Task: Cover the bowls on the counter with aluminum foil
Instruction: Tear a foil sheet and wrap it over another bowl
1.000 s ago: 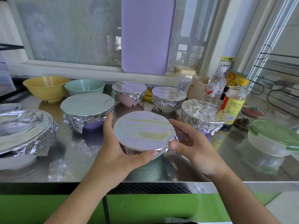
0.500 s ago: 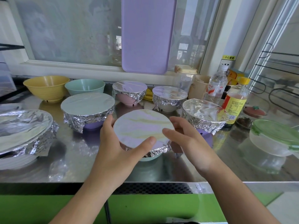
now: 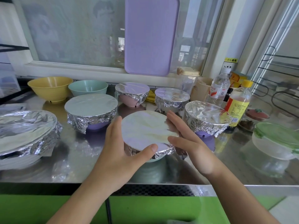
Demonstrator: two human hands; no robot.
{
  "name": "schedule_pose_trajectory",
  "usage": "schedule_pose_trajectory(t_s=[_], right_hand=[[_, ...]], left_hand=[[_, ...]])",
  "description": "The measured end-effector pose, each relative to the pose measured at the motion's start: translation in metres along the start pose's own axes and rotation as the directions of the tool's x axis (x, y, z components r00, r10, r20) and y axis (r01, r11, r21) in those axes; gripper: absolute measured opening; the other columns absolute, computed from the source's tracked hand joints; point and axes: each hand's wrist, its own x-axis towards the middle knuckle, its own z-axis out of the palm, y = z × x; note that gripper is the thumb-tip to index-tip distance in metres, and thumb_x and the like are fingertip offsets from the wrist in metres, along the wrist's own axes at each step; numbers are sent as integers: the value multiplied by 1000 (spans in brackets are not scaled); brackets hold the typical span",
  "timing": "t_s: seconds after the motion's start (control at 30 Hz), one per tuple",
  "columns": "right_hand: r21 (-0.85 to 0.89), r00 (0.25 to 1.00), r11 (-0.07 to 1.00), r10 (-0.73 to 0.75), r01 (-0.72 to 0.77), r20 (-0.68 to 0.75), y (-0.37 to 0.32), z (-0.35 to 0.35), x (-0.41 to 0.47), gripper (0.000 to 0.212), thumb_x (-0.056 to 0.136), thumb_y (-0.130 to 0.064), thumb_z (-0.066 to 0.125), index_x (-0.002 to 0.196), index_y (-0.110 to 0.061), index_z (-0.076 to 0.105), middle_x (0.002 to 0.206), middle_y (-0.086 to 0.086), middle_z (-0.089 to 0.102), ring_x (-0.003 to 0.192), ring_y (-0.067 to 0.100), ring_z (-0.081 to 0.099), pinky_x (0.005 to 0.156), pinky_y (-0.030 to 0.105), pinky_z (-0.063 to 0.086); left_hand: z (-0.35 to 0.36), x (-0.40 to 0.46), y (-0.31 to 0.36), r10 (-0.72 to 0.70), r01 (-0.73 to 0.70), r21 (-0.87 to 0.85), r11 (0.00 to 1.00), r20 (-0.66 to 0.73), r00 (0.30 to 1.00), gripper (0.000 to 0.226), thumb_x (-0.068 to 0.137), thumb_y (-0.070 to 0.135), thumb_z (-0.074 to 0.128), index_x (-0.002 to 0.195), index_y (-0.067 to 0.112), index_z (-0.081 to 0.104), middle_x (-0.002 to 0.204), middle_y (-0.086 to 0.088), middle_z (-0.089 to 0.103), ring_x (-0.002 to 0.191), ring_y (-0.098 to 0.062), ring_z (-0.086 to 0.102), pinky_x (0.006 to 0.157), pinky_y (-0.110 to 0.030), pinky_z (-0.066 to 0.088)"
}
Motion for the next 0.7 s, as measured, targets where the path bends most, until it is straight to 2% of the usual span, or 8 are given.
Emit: schedule_pose_trajectory(t_s=[0.07, 0.17, 0.23, 0.33, 0.43, 0.53, 0.6, 0.7], right_hand=[[-47, 1000, 999, -10, 9, -16, -7, -1, 6, 70, 98, -23, 67, 159, -44, 38, 157, -34, 41, 131, -24, 43, 100, 7, 39], [-124, 1000, 992, 5, -6, -12, -10, -1, 16, 56, 106, -29, 62, 157, -44, 42, 147, -31, 50, 113, -28, 51, 89, 8, 43], [-194, 1000, 981, 0, -1, -6, -11, 0, 22, 50, 108, -28, 58, 156, -36, 46, 147, -29, 50, 123, -28, 45, 98, 8, 42], [-297, 999, 954, -39, 34, -11, -11, 1, 27, 50, 105, -37, 61, 154, -30, 52, 149, -28, 50, 135, -17, 44, 116, 23, 36], [-398, 999, 916, -52, 51, 9, -20, 1, 33, 59, 92, -46, 58, 148, -28, 56, 137, -26, 56, 128, -9, 51, 114, 28, 40], [-483, 994, 872, -31, 79, 106, -33, 1, 44, 57, 96, -43, 60, 151, -38, 52, 145, -36, 47, 137, -5, 46, 120, 36, 38], [-578, 987, 810, -7, 100, 161, -40, 3, 54, 53, 103, -38, 58, 155, -41, 48, 154, -39, 37, 146, -8, 35, 126, 30, 27], [-726, 968, 671, 51, 148, 244, -42, 10, 62, 57, 108, -42, 51, 163, -37, 36, 171, -23, 22, 154, -5, 19, 119, 16, 14]], left_hand=[[-2, 2, 0, -13, 13, 26, 1000, -3, 1000, 138, 54, 87, 67, 165, 37, 3, 163, 35, 7, 147, 17, 13, 121, -26, 22], [-2, 3, 2, -6, 5, 58, 998, 15, 1000, 138, 53, 88, 65, 165, 37, 2, 164, 35, 4, 149, 15, 11, 119, -24, 21], [0, 4, 3, 4, -6, 82, 997, 28, 1000, 138, 54, 89, 64, 165, 37, 0, 165, 34, 1, 151, 14, 10, 121, -26, 21], [0, 6, 2, 8, -12, 94, 995, 44, 999, 134, 57, 88, 63, 164, 39, -1, 163, 38, -3, 151, 14, 10, 124, -31, 23], [-2, 7, 3, 22, -28, 100, 995, 56, 998, 132, 59, 86, 63, 164, 39, -1, 159, 42, -2, 150, 13, 14, 123, -30, 24], [-3, 8, 5, 43, -52, 125, 991, 74, 996, 130, 60, 86, 62, 164, 38, 0, 152, 46, 1, 150, 12, 16, 124, -30, 25], [-2, 9, 6, 46, -58, 151, 987, 81, 996, 130, 62, 87, 62, 165, 37, 0, 151, 46, 0, 151, 10, 14, 125, -34, 26], [-3, 10, 8, 44, -58, 198, 979, 71, 996, 133, 63, 89, 60, 166, 31, -1, 161, 37, -1, 154, 6, 12, 127, -37, 25]])
